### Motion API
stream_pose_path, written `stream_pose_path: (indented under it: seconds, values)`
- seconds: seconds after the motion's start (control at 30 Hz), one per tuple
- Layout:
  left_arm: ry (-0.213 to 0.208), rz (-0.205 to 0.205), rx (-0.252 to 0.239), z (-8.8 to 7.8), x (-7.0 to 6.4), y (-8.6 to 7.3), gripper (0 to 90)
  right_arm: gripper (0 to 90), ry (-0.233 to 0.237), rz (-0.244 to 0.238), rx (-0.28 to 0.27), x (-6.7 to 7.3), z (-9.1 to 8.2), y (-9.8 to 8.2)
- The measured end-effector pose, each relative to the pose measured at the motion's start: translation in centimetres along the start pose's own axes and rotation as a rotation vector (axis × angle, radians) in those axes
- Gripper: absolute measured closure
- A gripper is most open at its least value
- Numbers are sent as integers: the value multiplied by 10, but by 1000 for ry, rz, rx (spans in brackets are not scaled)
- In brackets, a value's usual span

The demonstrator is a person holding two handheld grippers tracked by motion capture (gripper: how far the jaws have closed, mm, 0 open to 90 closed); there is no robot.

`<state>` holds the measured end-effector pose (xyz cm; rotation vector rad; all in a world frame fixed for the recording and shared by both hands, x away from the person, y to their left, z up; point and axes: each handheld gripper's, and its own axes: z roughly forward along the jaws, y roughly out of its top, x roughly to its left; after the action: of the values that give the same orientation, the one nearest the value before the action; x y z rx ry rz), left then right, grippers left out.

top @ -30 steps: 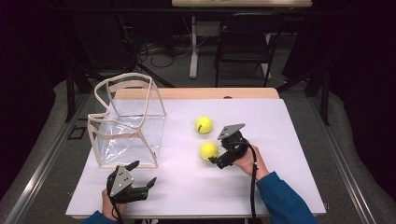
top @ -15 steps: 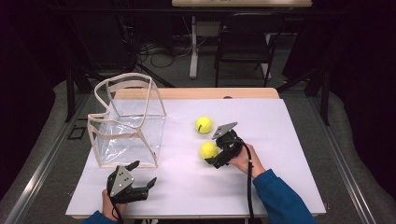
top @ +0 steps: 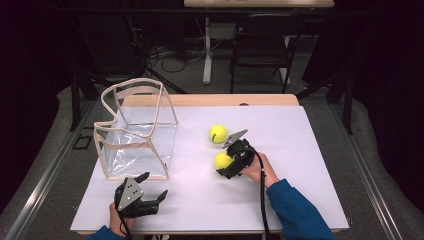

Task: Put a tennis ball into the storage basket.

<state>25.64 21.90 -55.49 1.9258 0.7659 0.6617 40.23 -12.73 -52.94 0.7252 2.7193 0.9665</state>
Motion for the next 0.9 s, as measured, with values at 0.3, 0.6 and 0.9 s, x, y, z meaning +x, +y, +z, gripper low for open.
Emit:
stream_pose_path:
  seconds: [0.3, 0.6, 0.9]
  values:
    - [0, 0, 0, 0, 0, 0, 161, 0, 7, 6, 15, 0, 6, 1]
    - [-1, 0, 1, 0, 0, 0, 161, 0, 9, 3, 35, 0, 11, 1]
    - [-1, 1, 0, 0, 0, 0, 161, 112, 0, 0, 54, 0, 15, -1]
